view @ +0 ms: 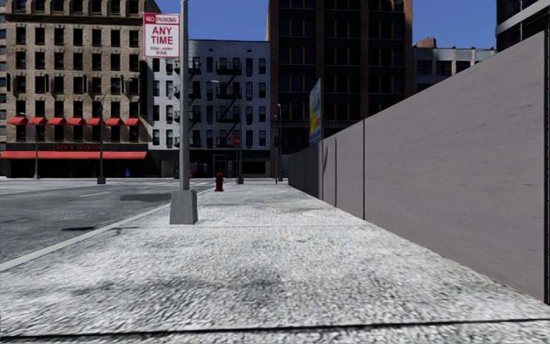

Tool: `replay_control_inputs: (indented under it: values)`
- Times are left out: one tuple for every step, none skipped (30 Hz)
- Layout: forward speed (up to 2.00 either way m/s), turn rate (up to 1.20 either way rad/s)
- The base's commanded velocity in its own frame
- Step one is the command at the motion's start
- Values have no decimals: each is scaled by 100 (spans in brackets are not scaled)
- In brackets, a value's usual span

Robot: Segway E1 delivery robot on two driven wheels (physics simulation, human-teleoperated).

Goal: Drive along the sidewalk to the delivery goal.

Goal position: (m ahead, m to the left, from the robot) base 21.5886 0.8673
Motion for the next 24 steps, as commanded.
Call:
replay_control_inputs:
  values:
    - [200,0]
    - [200,0]
    - [200,0]
    - [200,0]
    - [200,0]
    - [200,0]
    - [200,0]
    - [200,0]
    - [200,0]
    - [200,0]
    - [200,0]
    - [200,2]
    - [200,7]
    - [200,10]
    - [200,11]
    - [200,11]
    - [200,11]
    - [200,12]
    - [200,13]
    - [200,14]
    - [200,14]
    - [200,15]
    - [200,18]
    - [200,19]
